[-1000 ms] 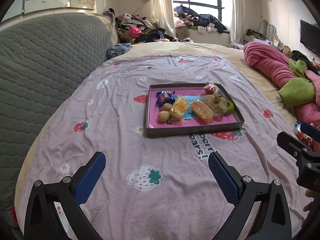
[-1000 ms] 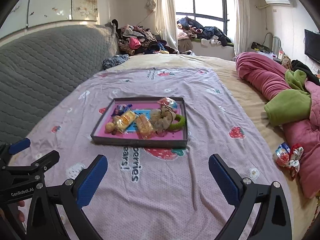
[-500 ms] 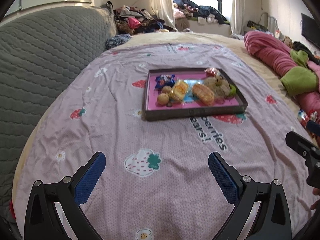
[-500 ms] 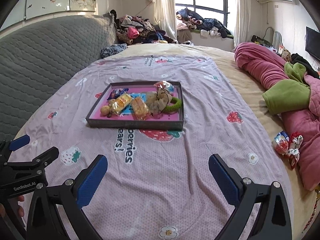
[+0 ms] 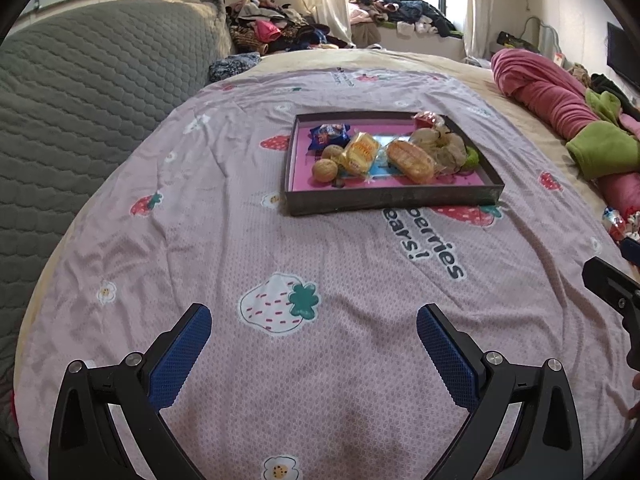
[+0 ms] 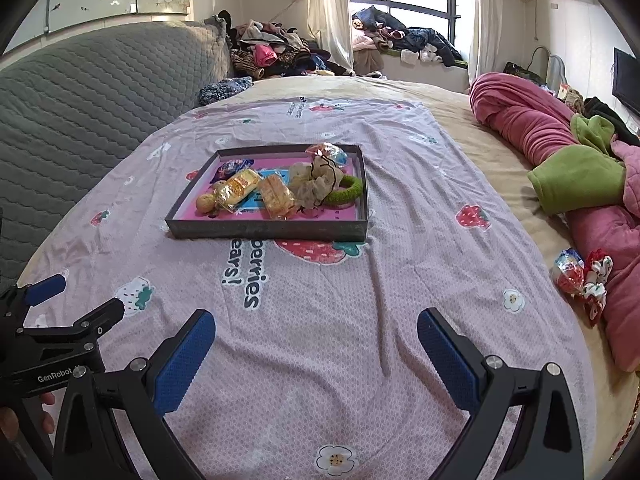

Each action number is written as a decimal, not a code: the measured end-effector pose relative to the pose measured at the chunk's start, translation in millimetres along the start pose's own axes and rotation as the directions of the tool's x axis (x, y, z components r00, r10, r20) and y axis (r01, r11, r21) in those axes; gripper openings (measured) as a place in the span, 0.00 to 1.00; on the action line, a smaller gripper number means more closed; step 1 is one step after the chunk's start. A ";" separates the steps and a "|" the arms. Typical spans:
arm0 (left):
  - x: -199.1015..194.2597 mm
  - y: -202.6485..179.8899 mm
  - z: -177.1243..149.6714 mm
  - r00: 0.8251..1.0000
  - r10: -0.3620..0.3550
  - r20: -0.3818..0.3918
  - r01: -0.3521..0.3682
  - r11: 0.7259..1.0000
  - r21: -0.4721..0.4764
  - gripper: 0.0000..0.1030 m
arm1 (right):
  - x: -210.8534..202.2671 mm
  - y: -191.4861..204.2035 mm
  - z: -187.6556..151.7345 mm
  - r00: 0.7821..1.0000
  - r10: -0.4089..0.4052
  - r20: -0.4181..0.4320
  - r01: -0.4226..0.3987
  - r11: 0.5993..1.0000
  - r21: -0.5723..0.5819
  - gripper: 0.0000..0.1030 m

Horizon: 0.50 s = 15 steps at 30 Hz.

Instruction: Organize objects

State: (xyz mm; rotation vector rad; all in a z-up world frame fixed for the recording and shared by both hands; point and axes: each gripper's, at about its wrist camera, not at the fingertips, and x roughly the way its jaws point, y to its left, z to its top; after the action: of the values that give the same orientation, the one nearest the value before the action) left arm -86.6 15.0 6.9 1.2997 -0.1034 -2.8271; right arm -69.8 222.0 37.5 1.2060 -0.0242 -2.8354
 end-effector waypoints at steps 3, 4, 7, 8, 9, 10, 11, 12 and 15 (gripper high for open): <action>3.6 0.2 -3.7 1.000 -0.002 -0.008 0.002 1.000 -0.001 0.99 | 3.0 -1.7 -4.5 1.000 0.003 -0.004 -0.003 1.000 0.003 0.99; 5.4 0.3 -5.1 1.000 -0.001 -0.011 0.001 1.000 -0.002 0.99 | 4.4 -2.3 -6.0 1.000 0.001 -0.007 -0.001 1.000 0.003 0.99; 9.8 0.3 -8.5 1.000 0.006 -0.018 -0.006 1.000 0.001 0.99 | 7.0 -2.8 -9.8 1.000 -0.002 -0.013 0.002 1.000 0.003 0.99; 10.4 0.2 -9.6 1.000 0.007 -0.015 -0.007 1.000 0.003 0.99 | 7.7 -3.0 -10.6 1.000 -0.001 -0.013 0.001 1.000 0.004 0.99; 10.6 0.7 -10.6 1.000 0.010 -0.010 -0.010 1.000 0.000 0.99 | 8.2 -3.0 -11.5 1.000 -0.001 -0.014 0.001 1.000 0.003 0.99; 11.5 1.1 -11.5 1.000 0.012 -0.008 -0.012 1.000 -0.001 0.99 | 9.2 -2.9 -13.0 1.000 -0.003 -0.014 0.003 1.000 0.001 0.99; 12.4 1.8 -12.2 1.000 0.011 -0.008 -0.011 1.000 -0.003 0.99 | 10.1 -2.9 -14.1 1.000 -0.004 -0.014 0.004 1.000 0.000 0.99; 13.5 2.0 -13.3 1.000 0.008 -0.009 -0.008 1.000 -0.005 0.99 | 11.7 -3.0 -15.4 1.000 -0.006 -0.017 0.006 1.000 0.000 0.99; 17.4 3.6 -16.3 1.000 0.011 -0.006 -0.011 1.000 -0.011 0.99 | 15.0 -3.0 -19.8 1.000 -0.005 -0.016 0.005 1.000 0.000 0.99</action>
State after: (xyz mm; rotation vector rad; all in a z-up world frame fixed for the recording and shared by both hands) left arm -85.6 9.7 -16.6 1.3017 -0.0946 -2.8108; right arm -66.1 224.3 12.9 1.2300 -0.0211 -2.8305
